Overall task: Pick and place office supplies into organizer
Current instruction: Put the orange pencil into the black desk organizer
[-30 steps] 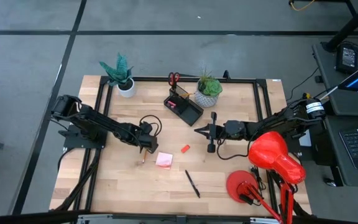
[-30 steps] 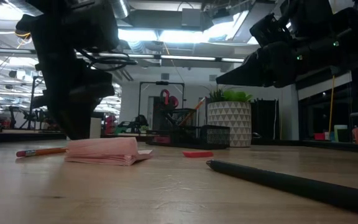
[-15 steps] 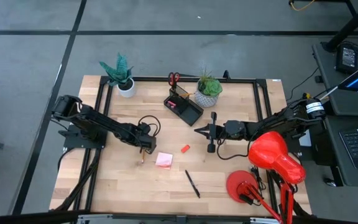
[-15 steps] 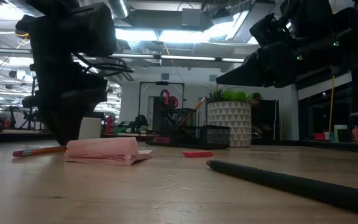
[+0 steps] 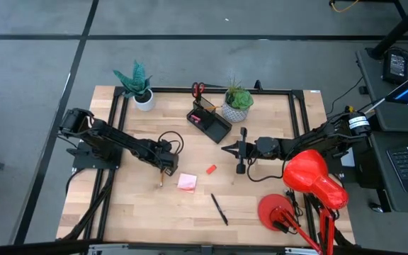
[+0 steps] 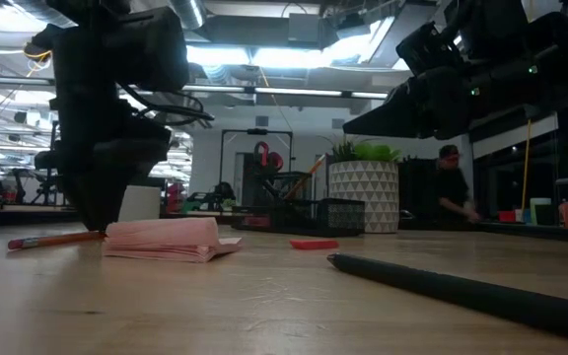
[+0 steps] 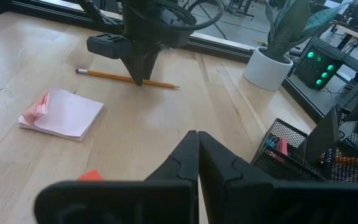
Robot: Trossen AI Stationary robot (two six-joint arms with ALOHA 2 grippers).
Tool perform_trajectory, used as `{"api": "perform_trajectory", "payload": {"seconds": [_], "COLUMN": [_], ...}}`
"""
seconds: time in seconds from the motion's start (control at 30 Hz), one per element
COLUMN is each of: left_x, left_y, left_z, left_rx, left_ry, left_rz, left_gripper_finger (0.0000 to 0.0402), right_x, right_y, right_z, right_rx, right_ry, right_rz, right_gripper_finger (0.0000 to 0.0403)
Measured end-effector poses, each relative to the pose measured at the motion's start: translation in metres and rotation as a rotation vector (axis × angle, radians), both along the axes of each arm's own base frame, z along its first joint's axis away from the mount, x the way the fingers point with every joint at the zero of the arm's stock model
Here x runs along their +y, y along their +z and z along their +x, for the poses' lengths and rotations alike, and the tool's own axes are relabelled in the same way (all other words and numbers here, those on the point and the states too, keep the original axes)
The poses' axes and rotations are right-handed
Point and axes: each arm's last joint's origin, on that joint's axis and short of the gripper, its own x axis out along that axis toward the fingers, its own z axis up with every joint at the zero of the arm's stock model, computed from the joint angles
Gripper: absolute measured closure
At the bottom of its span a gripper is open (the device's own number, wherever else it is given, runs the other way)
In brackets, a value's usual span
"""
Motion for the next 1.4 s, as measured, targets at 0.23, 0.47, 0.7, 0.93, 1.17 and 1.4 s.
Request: {"api": "perform_trajectory", "payload": {"seconds": [0.23, 0.47, 0.7, 0.93, 1.17, 1.4], "left_x": [-0.0003, -0.0015, -0.0016, -0.0023, -0.0029, -0.0031], "left_y": [0.0006, 0.0052, 0.0059, 0.0059, 0.0056, 0.0056], "left_z": [0.0013, 0.0065, 0.0068, 0.0068, 0.0061, 0.0061], "left_rx": [0.029, 0.043, 0.024, -0.007, -0.008, -0.008], "left_ry": [-0.232, -0.419, -0.301, -0.094, -0.057, -0.058], "left_rz": [0.03, 0.056, 0.051, 0.002, -0.03, -0.04], "left_gripper_finger": [0.0304, 0.0308, 0.032, 0.0316, 0.0317, 0.0333], "right_x": [0.0, 0.0, 0.0, 0.0, 0.0, 0.0], "right_y": [0.0, 0.0, -0.0001, -0.0001, -0.0001, -0.0001], "right_z": [0.0, 0.0, 0.0, 0.0, 0.0, 0.0], "right_rx": [0.0, 0.001, 0.001, 0.002, 0.001, 0.001], "right_ry": [0.0, 0.0, 0.001, 0.001, 0.0, 0.0], "right_rz": [0.0, -0.002, -0.003, -0.003, -0.001, -0.001], "right_gripper_finger": [0.0395, 0.0395, 0.0395, 0.0395, 0.0395, 0.0395]}}
